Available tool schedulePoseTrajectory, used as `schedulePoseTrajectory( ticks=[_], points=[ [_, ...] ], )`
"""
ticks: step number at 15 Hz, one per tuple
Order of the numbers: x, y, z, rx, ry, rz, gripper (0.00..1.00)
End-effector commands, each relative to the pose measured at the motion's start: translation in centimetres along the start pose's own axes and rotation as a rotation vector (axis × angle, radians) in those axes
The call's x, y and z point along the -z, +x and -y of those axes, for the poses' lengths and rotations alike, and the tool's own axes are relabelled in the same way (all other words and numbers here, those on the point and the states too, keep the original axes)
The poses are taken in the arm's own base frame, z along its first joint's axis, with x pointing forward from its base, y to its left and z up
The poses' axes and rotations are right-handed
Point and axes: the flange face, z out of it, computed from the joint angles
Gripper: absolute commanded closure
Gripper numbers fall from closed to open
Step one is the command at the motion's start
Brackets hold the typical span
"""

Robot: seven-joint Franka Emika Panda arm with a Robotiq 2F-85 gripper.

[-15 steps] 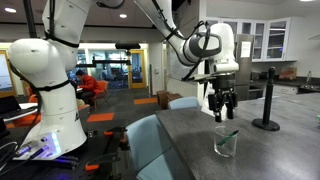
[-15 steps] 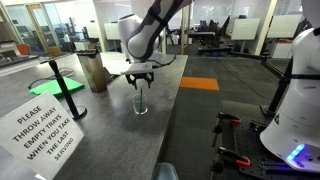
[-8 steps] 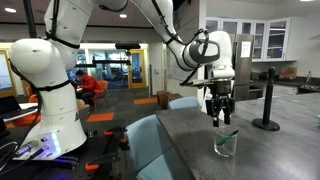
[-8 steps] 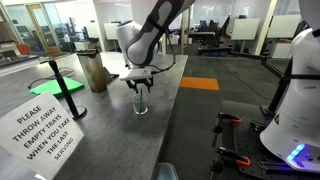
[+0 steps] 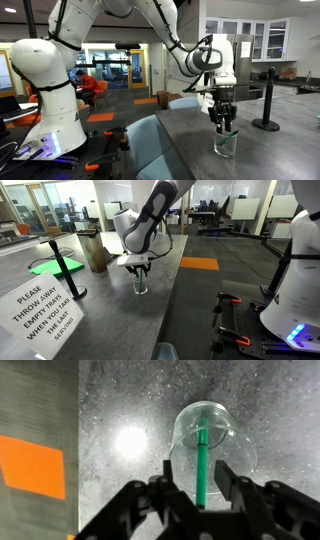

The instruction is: Move the green pens from colourless glass and put it on the table

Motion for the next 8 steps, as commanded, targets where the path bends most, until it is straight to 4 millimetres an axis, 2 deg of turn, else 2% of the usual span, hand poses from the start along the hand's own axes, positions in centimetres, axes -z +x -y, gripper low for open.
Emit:
schedulePoseTrajectory(
  ticks=[1, 2, 3, 8],
  points=[
    [-0.2, 0.6, 0.8, -0.031, 0.002, -0.028, 0.54],
    [-0.3, 0.6, 0.9, -0.030, 0.000, -0.026, 0.58],
    [-0.4, 0.6, 1.1, -0.028, 0.001, -0.028, 0.55],
    [-1.1, 0.2, 1.9, -0.016, -0.003, -0.032, 0.63]
  ],
)
